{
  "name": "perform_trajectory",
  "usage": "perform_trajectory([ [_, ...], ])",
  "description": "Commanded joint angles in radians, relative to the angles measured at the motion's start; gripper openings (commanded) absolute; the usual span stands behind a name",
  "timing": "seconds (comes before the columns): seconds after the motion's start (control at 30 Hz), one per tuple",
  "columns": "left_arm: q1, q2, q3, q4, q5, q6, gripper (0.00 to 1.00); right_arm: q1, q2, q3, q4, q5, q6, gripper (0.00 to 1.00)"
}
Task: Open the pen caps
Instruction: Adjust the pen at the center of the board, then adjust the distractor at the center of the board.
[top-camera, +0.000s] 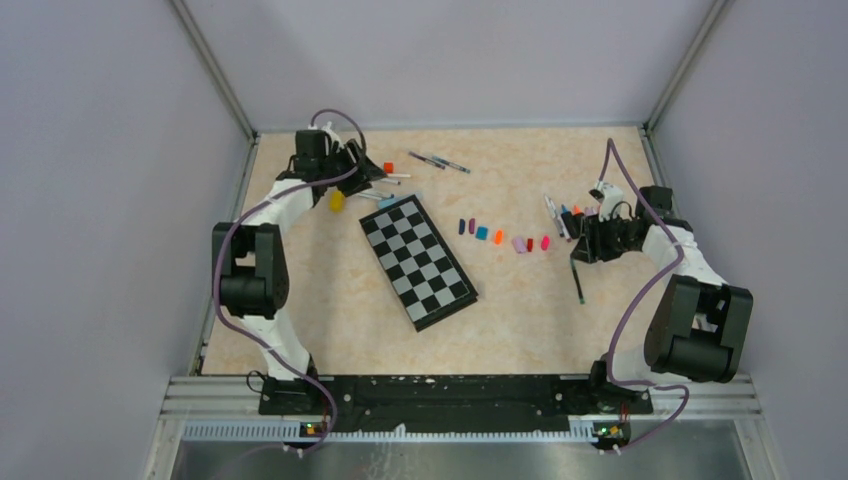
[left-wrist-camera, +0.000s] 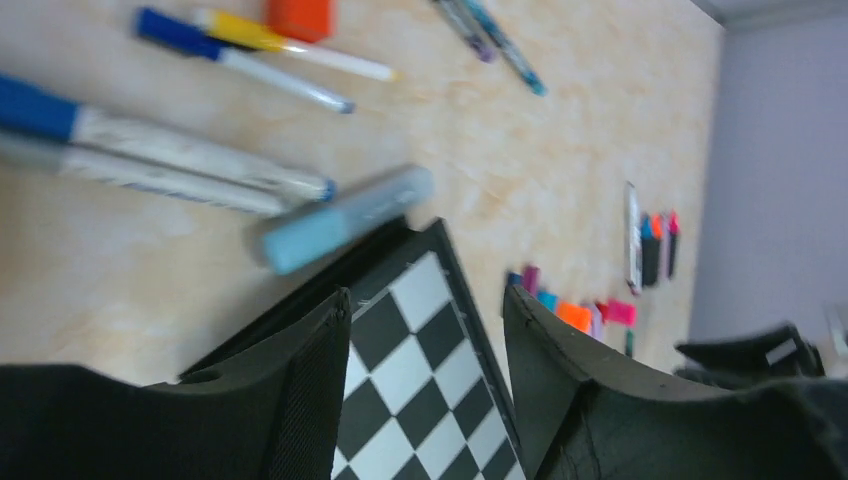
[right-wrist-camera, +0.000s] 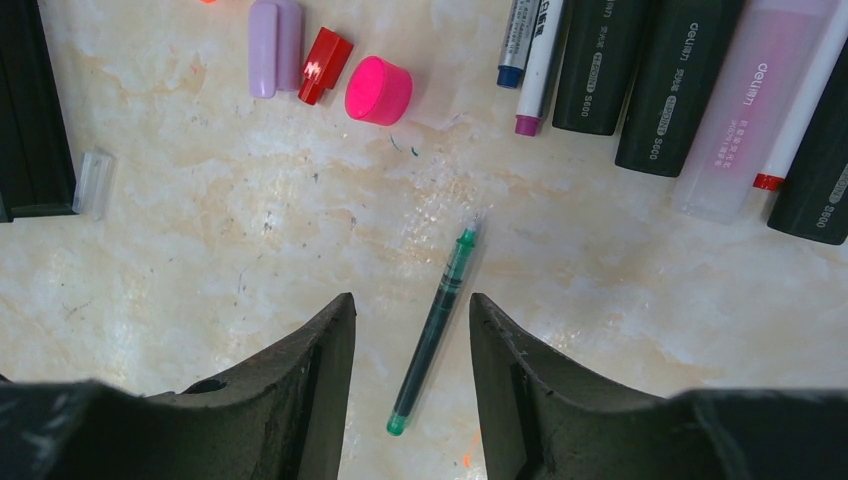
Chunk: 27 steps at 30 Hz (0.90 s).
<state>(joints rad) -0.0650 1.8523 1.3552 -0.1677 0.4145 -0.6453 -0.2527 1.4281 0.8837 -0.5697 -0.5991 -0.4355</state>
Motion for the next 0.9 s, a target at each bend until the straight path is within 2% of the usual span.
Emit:
perform_trajectory([
  [0.0, -0.042, -0.067, -0.035, 0.178, 0.324, 0.170, 0.60, -0.011, -0.016, 0.006, 0.007, -0.013, -0.017, 0.45],
  [0.1, -0.146, -0.069, 0.009, 0.027, 0.239, 0.273, 0.60, -0.011, -0.013, 0.006, 0.004, -0.013, -0.019, 0.45],
  [0.2, -0.248, -0.040, 0.052, -0.040, 0.135, 0.305, 0.56, -0.010, -0.012, 0.006, 0.004, -0.012, -0.018, 0.45],
  [0.37, -0.340, 0.041, 0.098, -0.048, -0.004, 0.215, 0.27, -0.011, -0.012, 0.003, 0.003, -0.012, -0.022, 0.45],
  [0.43, -0.365, 0.082, 0.140, -0.069, -0.044, 0.179, 0.22, -0.011, -0.012, 0.003, 0.003, -0.013, -0.022, 0.45],
  [0.67, -0.430, 0.209, 0.297, -0.233, -0.261, 0.110, 0.18, -0.013, -0.012, 0.003, 0.000, -0.013, -0.025, 0.45],
  [0.87, -0.449, 0.258, 0.321, -0.303, -0.375, 0.063, 0.17, -0.014, -0.012, 0.003, -0.001, -0.016, -0.026, 0.45],
])
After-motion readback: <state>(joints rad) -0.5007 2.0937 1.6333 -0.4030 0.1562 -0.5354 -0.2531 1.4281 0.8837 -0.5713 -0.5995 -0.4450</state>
